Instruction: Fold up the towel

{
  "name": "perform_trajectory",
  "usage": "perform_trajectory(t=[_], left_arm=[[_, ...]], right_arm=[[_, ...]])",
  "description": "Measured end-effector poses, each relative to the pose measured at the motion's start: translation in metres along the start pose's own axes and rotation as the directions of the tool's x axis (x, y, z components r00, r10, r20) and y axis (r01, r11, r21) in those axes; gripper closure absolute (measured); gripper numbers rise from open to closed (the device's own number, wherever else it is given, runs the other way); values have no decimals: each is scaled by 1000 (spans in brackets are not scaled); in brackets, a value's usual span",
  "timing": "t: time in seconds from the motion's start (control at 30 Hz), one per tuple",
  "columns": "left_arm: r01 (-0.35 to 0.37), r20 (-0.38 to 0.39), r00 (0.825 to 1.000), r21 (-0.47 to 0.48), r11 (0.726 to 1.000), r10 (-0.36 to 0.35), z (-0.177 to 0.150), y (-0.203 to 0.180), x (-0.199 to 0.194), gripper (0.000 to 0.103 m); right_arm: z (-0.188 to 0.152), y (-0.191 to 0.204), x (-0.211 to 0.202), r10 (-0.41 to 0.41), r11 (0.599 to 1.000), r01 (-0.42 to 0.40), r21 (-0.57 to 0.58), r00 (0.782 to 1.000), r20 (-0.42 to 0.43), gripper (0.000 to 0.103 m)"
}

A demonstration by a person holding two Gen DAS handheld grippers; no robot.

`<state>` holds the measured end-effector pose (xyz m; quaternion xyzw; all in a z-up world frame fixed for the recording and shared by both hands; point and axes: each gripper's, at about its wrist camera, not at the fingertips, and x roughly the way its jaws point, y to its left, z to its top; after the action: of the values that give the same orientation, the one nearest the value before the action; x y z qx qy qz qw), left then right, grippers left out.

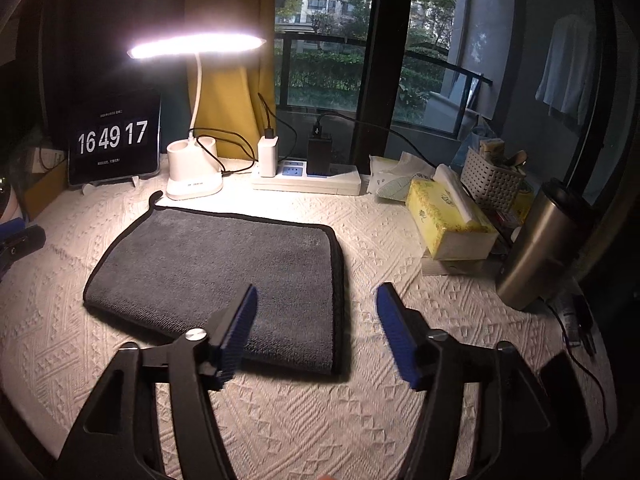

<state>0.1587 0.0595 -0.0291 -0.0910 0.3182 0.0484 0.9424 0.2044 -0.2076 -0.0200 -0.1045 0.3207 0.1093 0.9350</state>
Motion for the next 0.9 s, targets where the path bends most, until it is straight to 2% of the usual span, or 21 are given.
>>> perform_trajectory(t=[0.2,0.4,0.63,0.9], left_arm=[[-3,6,1000,-2,1000,3,-12,1,-17,6],[31,-1,1000,2,1000,-31,-26,0,-34,6],[30,53,998,14,999,-30,-37,-3,-65,6],[82,94,992,32,996,-84,-46,-8,-97,6]], right_arm=[[-8,3,-17,3,1000,-3,-1,1000,20,27],[-17,7,-36,7,1000,-7,-3,999,43,26],[-24,12,-59,2,1000,-2,-8,998,66,26],[-36,22,-84,2,1000,-1,-12,996,90,26]])
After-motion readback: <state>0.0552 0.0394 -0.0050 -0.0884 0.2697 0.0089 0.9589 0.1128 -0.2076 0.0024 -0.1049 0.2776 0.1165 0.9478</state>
